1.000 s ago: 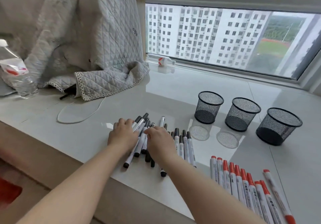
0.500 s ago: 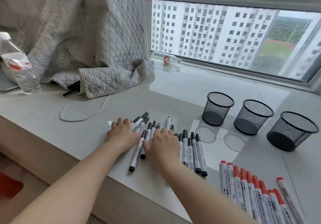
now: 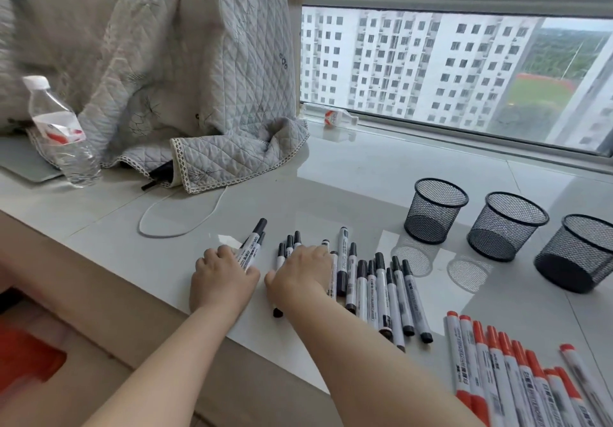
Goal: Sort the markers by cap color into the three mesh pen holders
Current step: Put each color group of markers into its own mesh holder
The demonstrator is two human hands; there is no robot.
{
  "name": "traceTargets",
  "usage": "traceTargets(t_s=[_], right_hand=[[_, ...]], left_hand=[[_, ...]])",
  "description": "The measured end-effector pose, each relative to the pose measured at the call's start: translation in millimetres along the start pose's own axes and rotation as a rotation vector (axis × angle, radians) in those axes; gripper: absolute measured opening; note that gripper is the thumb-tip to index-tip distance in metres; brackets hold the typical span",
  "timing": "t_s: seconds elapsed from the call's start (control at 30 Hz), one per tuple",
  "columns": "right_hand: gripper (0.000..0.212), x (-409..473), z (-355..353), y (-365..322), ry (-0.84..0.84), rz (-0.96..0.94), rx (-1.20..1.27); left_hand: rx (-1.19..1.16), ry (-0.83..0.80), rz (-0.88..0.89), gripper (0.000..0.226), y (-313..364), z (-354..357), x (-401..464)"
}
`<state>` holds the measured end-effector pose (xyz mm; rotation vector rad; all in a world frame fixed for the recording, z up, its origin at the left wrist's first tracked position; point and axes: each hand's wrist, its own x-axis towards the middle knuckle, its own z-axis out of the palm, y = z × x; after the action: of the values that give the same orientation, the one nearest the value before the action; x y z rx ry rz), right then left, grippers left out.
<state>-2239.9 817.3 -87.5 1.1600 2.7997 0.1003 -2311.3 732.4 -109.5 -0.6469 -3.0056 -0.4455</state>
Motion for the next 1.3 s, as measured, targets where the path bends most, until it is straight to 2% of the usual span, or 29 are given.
traceTargets(t_s=[0.27,0.43,0.5,0.57,0.67,0.77,0.93,1.17,1.3], right_hand=[[0.035,13.1,-2.4,-16.6,-0.101,-0.071,0.104],[0.032,16.9,-7.7,-12.3,-0.127,-0.120,0.192],[0.027,15.1,-11.7,-4.3,-0.155,-0.099,0.324],[0.014,11.5,-15.9,2.8,-0.170,-0.040,0.564],[0.027,9.7,-27.1,13.4,-0.168,0.093,1.096],[0.028,10.1,-43.8,44.6,-0.088,0.135,1.423],[0.004,24.1,-74.4,134.1,0.093,0.179,1.792],[0.019,55.5,-102.3,227.1,0.408,0.280,1.600],[0.027,78.4,-103.8,258.8,0.626,0.339,1.647]], left_hand=[[0.062,0.000,0.019,0.031,-2.8,-3.6,14.7],[0.087,-0.046,-0.003,0.025,-2.3,-7.5,23.2],[0.114,-0.091,-0.009,0.028,-2.3,-11.8,24.5],[0.092,-0.121,-0.029,0.031,-3.7,-17.8,25.9],[-0.050,-0.056,-0.043,0.025,2.2,-28.2,26.1],[-0.114,0.043,0.053,0.023,29.7,-36.4,20.1],[-0.439,-0.025,0.175,0.011,109.5,-51.1,14.3],[-0.838,-0.091,0.170,0.022,226.7,-50.8,27.3],[-1.235,-0.127,0.138,0.027,280.2,-41.9,37.3]])
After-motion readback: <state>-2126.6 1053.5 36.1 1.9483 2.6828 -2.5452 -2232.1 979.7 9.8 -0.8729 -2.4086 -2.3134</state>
